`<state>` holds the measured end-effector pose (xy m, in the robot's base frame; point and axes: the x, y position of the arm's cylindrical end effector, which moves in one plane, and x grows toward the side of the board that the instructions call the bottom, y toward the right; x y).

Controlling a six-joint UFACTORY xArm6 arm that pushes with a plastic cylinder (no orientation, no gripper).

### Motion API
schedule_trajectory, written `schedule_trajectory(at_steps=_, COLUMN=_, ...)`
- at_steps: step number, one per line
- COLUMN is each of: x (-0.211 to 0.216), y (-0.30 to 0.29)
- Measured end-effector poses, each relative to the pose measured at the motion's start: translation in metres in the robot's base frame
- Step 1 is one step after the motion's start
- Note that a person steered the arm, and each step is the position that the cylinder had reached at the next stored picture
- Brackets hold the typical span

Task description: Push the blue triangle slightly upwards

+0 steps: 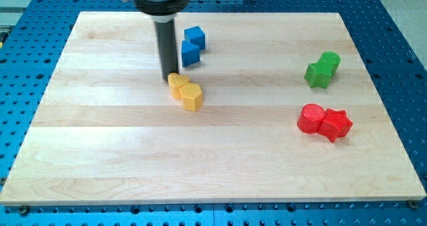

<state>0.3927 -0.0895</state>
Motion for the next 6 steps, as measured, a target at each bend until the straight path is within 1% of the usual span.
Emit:
schedule_trajectory(at_steps=1, x=0.022, y=0.052)
schedule_trajectory(at_steps=2, x=0.011, y=0.056)
schedule_trajectory(at_steps=3, x=-0.018, y=0.061)
schedule_trajectory(at_steps=4, x=-0.031, y=0.015)
schedule_trajectory(at_steps=6, x=-0.052, y=0.025)
